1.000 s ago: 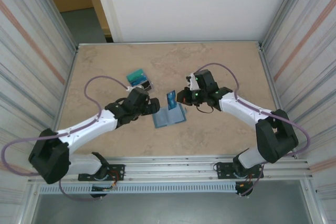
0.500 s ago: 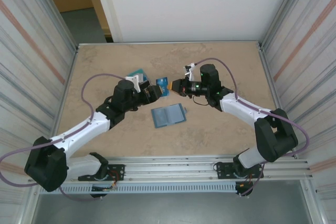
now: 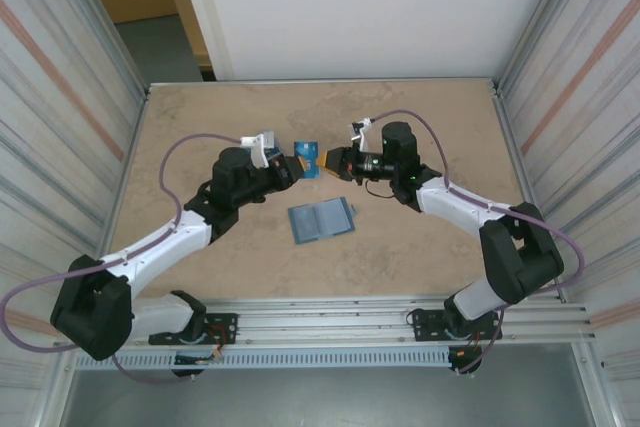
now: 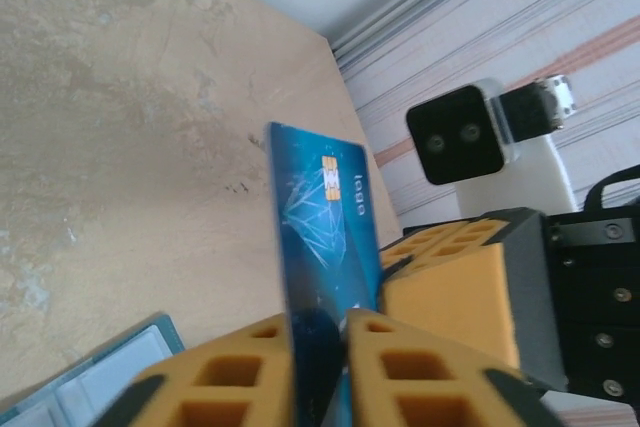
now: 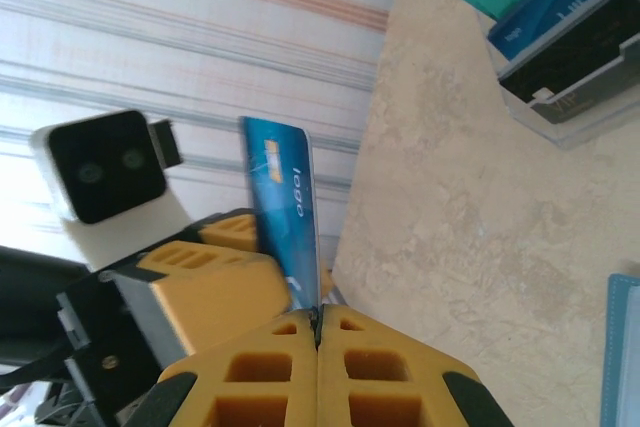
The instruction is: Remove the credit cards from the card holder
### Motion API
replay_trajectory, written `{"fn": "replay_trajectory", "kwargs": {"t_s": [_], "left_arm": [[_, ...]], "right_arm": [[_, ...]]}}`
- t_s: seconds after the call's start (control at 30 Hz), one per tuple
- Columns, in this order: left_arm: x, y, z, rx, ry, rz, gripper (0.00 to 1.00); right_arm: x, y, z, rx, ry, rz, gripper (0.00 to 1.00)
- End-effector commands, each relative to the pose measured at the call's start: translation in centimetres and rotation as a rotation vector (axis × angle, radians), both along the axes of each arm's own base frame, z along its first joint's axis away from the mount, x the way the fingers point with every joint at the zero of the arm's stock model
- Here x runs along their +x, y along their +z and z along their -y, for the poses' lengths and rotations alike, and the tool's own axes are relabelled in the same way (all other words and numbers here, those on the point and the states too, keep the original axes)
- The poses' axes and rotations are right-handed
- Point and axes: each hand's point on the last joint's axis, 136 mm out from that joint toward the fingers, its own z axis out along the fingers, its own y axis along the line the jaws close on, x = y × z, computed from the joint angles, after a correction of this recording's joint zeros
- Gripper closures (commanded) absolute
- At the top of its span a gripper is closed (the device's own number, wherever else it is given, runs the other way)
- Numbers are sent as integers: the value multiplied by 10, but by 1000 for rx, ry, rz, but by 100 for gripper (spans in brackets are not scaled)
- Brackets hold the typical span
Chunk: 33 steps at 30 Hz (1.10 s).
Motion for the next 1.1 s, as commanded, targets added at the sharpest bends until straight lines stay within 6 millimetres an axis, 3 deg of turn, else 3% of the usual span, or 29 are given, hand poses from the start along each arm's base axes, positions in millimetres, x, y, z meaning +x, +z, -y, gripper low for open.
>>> {"fn": "replay_trajectory", "kwargs": {"t_s": [0.0, 0.03, 0.2, 0.37, 0.5, 0.83, 1.07], "left_arm": [[-6, 13, 6, 29, -54, 57, 94], [-6, 14, 4, 57, -52, 69, 100], [-8, 13, -15, 313, -62, 139, 100], [6, 2, -54, 567, -73, 174, 100], [26, -3, -77, 744, -97, 244, 100], [95, -29, -87, 1046, -228, 327, 100], [122, -53, -97, 1167, -341, 361, 100]], "right_arm": [[-11, 1, -10, 24, 54, -5, 100], [-11, -1, -10, 18, 53, -8, 96], [-14, -17, -3, -105, 23, -7, 67], [-19, -36, 18, -299, -38, -4, 53], [-23, -48, 32, -427, -77, -2, 49], [-27, -76, 48, -697, -139, -9, 43], [-26, -84, 59, -779, -179, -36, 43]]}}
